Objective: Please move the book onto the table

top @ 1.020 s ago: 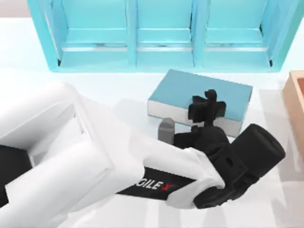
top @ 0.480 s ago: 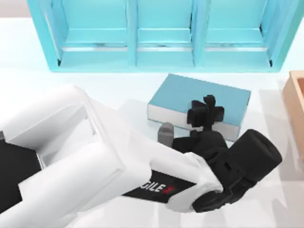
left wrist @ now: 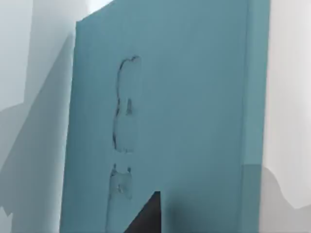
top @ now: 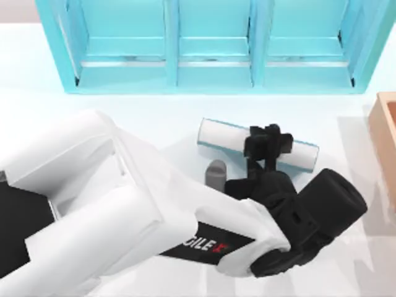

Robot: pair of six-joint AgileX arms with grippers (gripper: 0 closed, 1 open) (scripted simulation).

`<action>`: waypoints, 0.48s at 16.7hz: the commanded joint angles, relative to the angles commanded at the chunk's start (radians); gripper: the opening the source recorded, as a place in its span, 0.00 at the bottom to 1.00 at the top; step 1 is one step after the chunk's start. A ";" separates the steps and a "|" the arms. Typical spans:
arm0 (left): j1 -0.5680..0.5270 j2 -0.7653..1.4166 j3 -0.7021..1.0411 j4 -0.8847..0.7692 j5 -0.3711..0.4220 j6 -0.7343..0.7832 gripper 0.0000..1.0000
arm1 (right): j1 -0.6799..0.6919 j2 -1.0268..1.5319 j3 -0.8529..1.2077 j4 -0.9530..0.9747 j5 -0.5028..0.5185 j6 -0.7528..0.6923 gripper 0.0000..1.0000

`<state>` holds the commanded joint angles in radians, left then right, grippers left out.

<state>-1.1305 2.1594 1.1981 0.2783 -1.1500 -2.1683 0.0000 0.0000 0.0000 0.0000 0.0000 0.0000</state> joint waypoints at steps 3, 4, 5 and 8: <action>0.000 0.000 0.000 0.000 0.000 0.000 1.00 | 0.000 0.000 0.000 0.000 0.000 0.000 1.00; 0.000 0.000 0.000 0.000 0.000 0.000 1.00 | 0.000 0.000 0.000 0.000 0.000 0.000 1.00; 0.000 0.000 0.000 0.000 0.000 0.000 1.00 | 0.000 0.000 0.000 0.000 0.000 0.000 1.00; 0.000 0.000 0.000 0.000 0.000 0.000 1.00 | 0.000 0.000 0.000 0.000 0.000 0.000 1.00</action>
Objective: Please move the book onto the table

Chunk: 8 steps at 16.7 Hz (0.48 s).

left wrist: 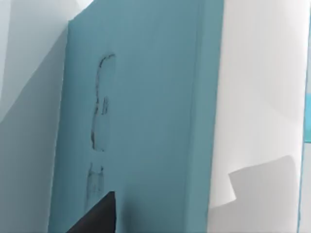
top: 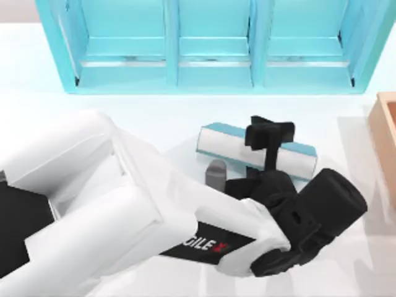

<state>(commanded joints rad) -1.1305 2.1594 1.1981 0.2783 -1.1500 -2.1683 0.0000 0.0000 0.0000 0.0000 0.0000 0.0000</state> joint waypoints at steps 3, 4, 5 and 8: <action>0.000 0.001 -0.002 -0.001 0.001 0.000 1.00 | 0.000 0.000 0.000 0.000 0.000 0.000 1.00; -0.001 0.001 -0.001 -0.003 0.000 -0.002 1.00 | 0.000 0.000 0.000 0.000 0.000 0.000 1.00; -0.007 0.002 0.001 -0.014 -0.002 -0.013 1.00 | 0.000 0.000 0.000 0.000 0.000 0.000 1.00; -0.047 0.010 0.020 -0.109 -0.018 -0.110 1.00 | 0.000 0.000 0.000 0.000 0.000 0.000 1.00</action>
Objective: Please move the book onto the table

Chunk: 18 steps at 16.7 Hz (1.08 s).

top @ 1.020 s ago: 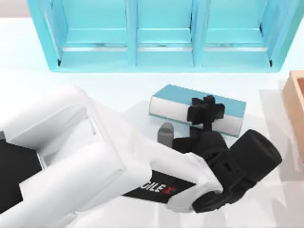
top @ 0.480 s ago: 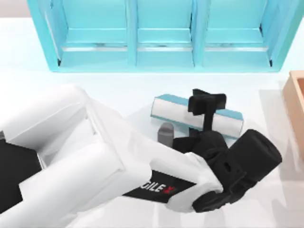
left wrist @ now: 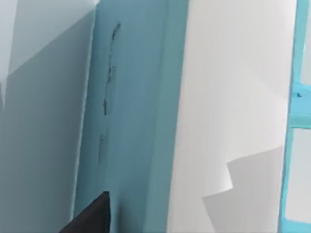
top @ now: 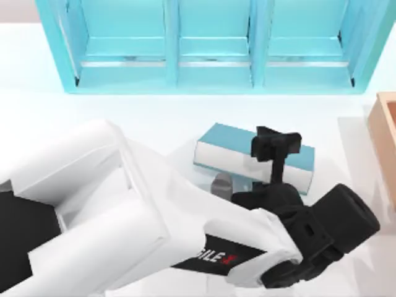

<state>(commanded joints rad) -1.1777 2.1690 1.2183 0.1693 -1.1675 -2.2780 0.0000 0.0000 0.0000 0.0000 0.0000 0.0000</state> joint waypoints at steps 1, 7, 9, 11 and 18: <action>-0.019 0.003 0.008 -0.052 -0.008 -0.053 1.00 | 0.000 0.000 0.000 0.000 0.000 0.000 1.00; -0.159 0.011 0.067 -0.535 -0.066 -0.491 1.00 | 0.000 0.000 0.000 0.000 0.000 0.000 1.00; -0.207 0.008 0.086 -0.720 -0.085 -0.645 1.00 | 0.000 0.000 0.000 0.000 0.000 0.000 1.00; -0.250 0.002 0.102 -0.881 -0.102 -0.783 1.00 | 0.000 0.000 0.000 0.000 0.000 0.000 1.00; -0.323 -0.018 0.128 -1.118 -0.131 -1.009 1.00 | 0.000 0.000 0.000 0.000 0.000 0.000 1.00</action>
